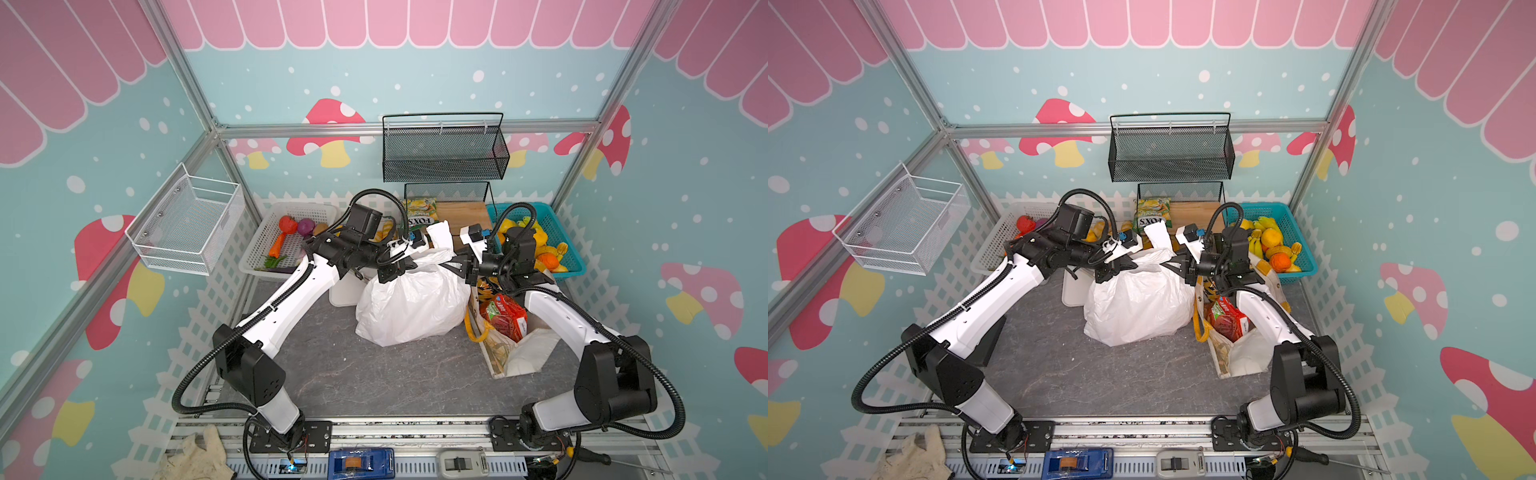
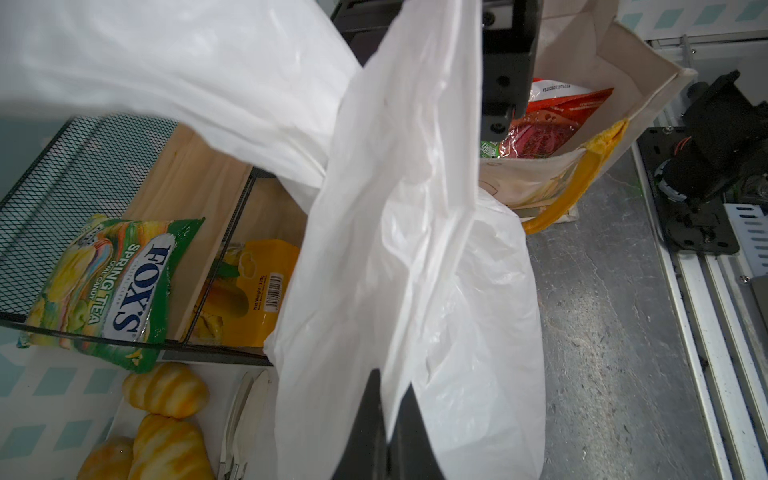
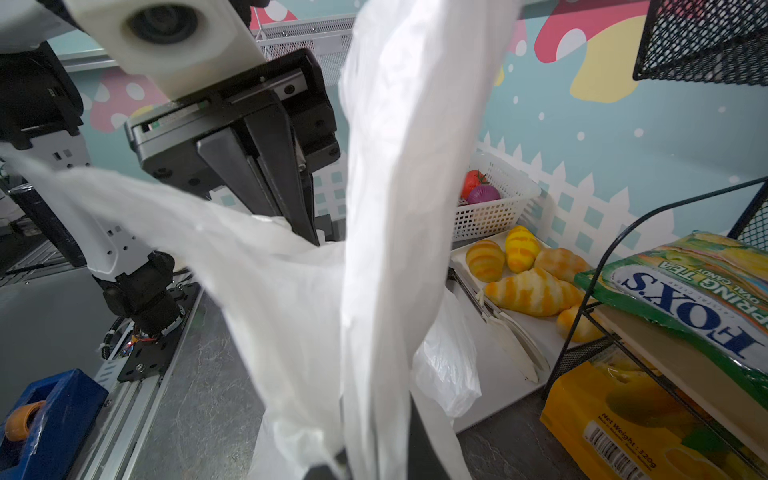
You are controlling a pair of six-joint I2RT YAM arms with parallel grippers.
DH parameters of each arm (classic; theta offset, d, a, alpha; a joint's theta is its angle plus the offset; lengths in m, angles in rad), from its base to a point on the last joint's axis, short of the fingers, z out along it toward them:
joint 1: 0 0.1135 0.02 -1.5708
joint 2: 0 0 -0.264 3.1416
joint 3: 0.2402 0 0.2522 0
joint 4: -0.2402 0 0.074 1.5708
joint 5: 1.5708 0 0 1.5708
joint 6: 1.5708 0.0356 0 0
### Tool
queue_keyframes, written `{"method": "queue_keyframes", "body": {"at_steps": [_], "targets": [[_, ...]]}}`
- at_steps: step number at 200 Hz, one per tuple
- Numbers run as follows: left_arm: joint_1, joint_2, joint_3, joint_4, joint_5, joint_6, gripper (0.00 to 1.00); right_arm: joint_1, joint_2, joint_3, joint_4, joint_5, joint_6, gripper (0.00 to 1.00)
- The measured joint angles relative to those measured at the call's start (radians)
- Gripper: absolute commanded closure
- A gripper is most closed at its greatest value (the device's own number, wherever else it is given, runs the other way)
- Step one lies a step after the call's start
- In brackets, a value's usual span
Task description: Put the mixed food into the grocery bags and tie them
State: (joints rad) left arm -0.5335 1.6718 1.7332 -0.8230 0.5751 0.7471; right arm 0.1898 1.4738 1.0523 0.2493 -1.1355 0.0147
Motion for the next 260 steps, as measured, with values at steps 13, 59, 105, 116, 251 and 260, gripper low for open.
{"method": "queue_keyframes", "body": {"at_steps": [13,59,105,116,251,260], "targets": [[-0.003,0.014,0.021,-0.011,0.0,-0.008,1.0,0.0,-0.003,-0.008,0.006,0.0,-0.008,0.75],[-0.007,0.051,0.054,-0.024,0.0,-0.013,1.0,0.0,-0.015,-0.023,0.016,-0.003,-0.026,0.62],[-0.023,0.067,0.058,-0.053,-0.009,-0.002,1.0,0.0,-0.018,-0.023,0.046,-0.006,-0.018,0.58],[-0.026,0.074,0.069,-0.064,-0.011,0.001,1.0,0.0,-0.018,-0.023,0.054,-0.007,-0.011,0.57],[-0.032,0.158,0.225,-0.142,-0.039,0.001,1.0,0.015,-0.018,-0.023,0.073,-0.031,0.003,0.55],[-0.032,0.161,0.23,-0.148,-0.04,0.001,1.0,0.016,-0.018,-0.023,0.073,-0.032,0.005,0.56]]}}
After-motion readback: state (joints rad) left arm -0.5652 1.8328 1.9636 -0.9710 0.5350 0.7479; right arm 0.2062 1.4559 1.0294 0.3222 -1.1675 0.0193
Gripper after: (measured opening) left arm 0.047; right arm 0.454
